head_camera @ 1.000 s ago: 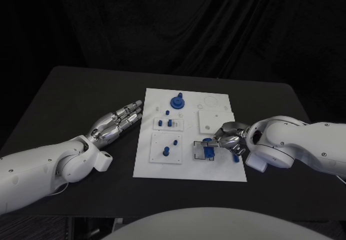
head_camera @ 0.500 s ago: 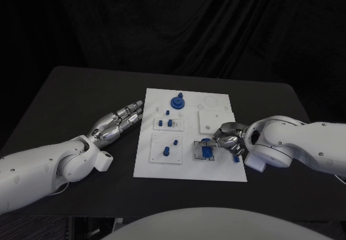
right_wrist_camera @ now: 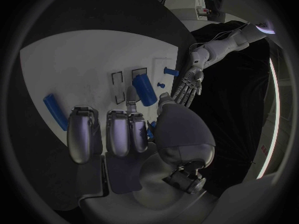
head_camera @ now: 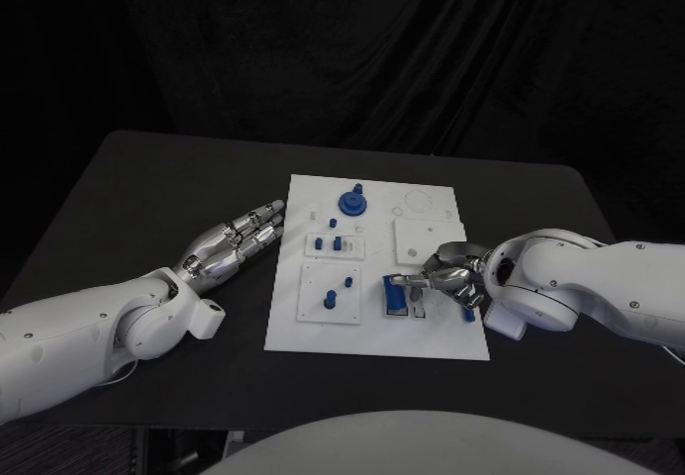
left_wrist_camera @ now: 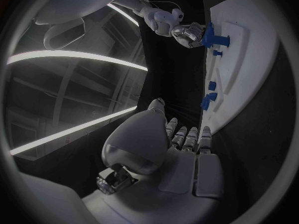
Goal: Assemble the parts on the task board
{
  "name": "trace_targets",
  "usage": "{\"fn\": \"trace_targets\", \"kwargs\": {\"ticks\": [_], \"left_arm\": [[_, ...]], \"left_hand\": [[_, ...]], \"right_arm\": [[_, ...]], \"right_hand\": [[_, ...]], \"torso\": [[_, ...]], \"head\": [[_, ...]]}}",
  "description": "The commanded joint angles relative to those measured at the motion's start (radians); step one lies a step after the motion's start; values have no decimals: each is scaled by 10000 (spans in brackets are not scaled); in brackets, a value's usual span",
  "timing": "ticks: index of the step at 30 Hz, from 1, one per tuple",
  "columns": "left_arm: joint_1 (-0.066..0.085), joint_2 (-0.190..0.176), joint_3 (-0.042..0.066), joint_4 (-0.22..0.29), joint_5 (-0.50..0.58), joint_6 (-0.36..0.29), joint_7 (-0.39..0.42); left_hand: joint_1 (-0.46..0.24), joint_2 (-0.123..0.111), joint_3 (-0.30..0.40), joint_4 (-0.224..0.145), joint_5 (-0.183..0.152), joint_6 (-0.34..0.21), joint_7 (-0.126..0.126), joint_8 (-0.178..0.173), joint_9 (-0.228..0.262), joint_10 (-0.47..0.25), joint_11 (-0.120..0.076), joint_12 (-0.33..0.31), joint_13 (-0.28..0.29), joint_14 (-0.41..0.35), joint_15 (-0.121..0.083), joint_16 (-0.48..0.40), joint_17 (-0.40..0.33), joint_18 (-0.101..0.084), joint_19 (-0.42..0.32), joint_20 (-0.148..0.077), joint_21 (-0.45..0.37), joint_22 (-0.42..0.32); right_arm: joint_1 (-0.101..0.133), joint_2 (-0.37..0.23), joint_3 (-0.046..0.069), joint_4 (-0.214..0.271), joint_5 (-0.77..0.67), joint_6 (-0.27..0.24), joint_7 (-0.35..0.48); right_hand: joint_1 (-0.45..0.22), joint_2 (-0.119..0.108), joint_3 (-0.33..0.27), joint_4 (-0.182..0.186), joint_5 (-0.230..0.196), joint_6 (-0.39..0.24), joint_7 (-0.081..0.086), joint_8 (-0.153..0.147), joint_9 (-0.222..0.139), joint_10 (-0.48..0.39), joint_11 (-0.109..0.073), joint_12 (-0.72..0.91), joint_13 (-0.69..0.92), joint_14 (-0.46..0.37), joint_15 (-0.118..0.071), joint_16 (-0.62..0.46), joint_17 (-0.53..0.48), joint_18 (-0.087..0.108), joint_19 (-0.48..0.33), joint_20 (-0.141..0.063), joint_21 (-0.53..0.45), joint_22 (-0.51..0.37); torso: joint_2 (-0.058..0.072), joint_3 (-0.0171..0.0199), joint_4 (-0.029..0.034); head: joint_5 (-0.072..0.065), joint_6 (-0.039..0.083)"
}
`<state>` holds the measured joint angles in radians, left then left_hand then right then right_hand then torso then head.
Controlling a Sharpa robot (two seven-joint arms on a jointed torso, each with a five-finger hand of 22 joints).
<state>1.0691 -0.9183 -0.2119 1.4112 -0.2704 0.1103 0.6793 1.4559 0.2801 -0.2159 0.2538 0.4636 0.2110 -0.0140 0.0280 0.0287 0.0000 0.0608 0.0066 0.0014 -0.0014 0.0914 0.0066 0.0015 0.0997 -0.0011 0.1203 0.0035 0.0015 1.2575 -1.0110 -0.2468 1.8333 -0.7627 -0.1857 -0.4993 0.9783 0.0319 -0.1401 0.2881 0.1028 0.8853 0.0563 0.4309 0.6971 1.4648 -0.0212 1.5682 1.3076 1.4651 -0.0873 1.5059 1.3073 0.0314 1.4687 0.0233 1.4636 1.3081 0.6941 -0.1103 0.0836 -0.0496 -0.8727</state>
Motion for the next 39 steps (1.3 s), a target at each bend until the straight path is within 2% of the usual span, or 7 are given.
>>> {"fn": "trace_targets", "kwargs": {"ticks": [1, 6, 11, 23, 26, 30, 39], "left_arm": [[-17, 23, 7, 7, 56, 156, 1218], [-24, 21, 7, 2, 56, 174, 1208], [-31, 13, 7, -5, 56, 191, 1199], [-43, -30, 7, 2, 55, 196, 1208], [-43, -49, 7, 3, 55, 183, 1209], [-44, -49, 7, -2, 55, 180, 1211], [-50, -50, 7, -6, 55, 212, 1204]], "left_hand": [[93, -3, 51, 3, 60, -61, 38, 3, 8, 14, 76, -61, -9, 14, 78, -66, -15, -10, 11, 73, -35, -15], [93, -3, 59, -2, 61, -75, 40, 1, 7, 11, 77, -62, -10, 14, 103, -66, -15, -13, 11, 97, -35, -15], [93, -3, 59, -2, 61, -75, 40, 1, 7, 11, 77, -62, -10, 14, 103, -66, -15, -13, 11, 97, -35, -15], [99, 4, 82, -17, 68, -76, 54, 2, 7, 16, 90, -60, -8, 14, 141, -66, -15, -11, 11, 136, -35, -15], [101, 5, 93, -25, 69, -66, 55, 5, 9, 26, 111, -57, -4, 14, 153, -66, -15, -7, 11, 156, -35, -15], [101, 5, 93, -25, 69, -66, 55, 5, 9, 26, 111, -57, -4, 14, 153, -66, -15, -7, 11, 156, -35, -15], [101, 9, 110, -33, 69, -65, 68, 6, 10, 39, 154, -52, 0, 14, 168, -66, -15, 3, 11, 182, -35, -15]], "right_arm": [[-19, -34, 1, 4, -48, 19, -81], [-19, -121, 1, 38, -76, -147, 29], [-19, -256, 1, 138, -555, -474, 492], [-93, -1019, -4, 857, -5730, -3412, 2424], [-200, -1246, -6, 1083, -7124, -3624, 2033], [-386, -1365, -8, 1247, -8257, -3643, 1585], [-857, -1226, -10, 1332, -9644, -3722, 926]], "right_hand": [[-110, 56, -173, 9, -296, -46, 9, -41, -12, 1060, 43, 26, 2632, 747, 73, 4, 892, -16, 516, 76, -35, 2234], [-97, 89, -225, -8, -336, -17, 3, -21, -5, 1060, 41, 26, 2632, 749, 72, 10, 907, -16, 516, 76, -35, 2234], [792, 274, -298, -303, 824, 136, -83, 264, 153, 1060, -32, 26, 2632, 758, 10, 38, 953, -26, 535, 27, 6, 2249], [2775, 166, -291, -1002, 2558, -830, -4, 803, 586, 1060, -24, 26, 2632, 795, 23, 146, 1205, -72, 604, 36, 181, 2310], [3153, 45, -425, -1055, 2275, -2248, 136, 1155, 1041, 1060, -28, 26, 2632, 751, 6, 73, 1044, -11, 476, 16, -67, 2223], [3439, 20, -673, -877, 1899, -4546, 202, 2429, 1963, 1060, 78, 26, 2632, 726, 69, 13, 953, 63, 318, 74, -394, 2120], [3645, -241, -788, -505, 1288, -6605, 380, 2916, 1572, 1023, 191, 1, 2593, 613, 198, -185, 563, 151, 126, 174, -824, 1995]], "torso": [[-2, -1, -5], [-3, 0, -5], [-1, 3, -6], [-1, -8, -5], [-6, -11, -23], [-3, -13, -22], [5, -1, 32]], "head": [[15, 1], [38, 1], [60, 1], [134, 1], [153, 1], [129, 1], [100, 1]]}}
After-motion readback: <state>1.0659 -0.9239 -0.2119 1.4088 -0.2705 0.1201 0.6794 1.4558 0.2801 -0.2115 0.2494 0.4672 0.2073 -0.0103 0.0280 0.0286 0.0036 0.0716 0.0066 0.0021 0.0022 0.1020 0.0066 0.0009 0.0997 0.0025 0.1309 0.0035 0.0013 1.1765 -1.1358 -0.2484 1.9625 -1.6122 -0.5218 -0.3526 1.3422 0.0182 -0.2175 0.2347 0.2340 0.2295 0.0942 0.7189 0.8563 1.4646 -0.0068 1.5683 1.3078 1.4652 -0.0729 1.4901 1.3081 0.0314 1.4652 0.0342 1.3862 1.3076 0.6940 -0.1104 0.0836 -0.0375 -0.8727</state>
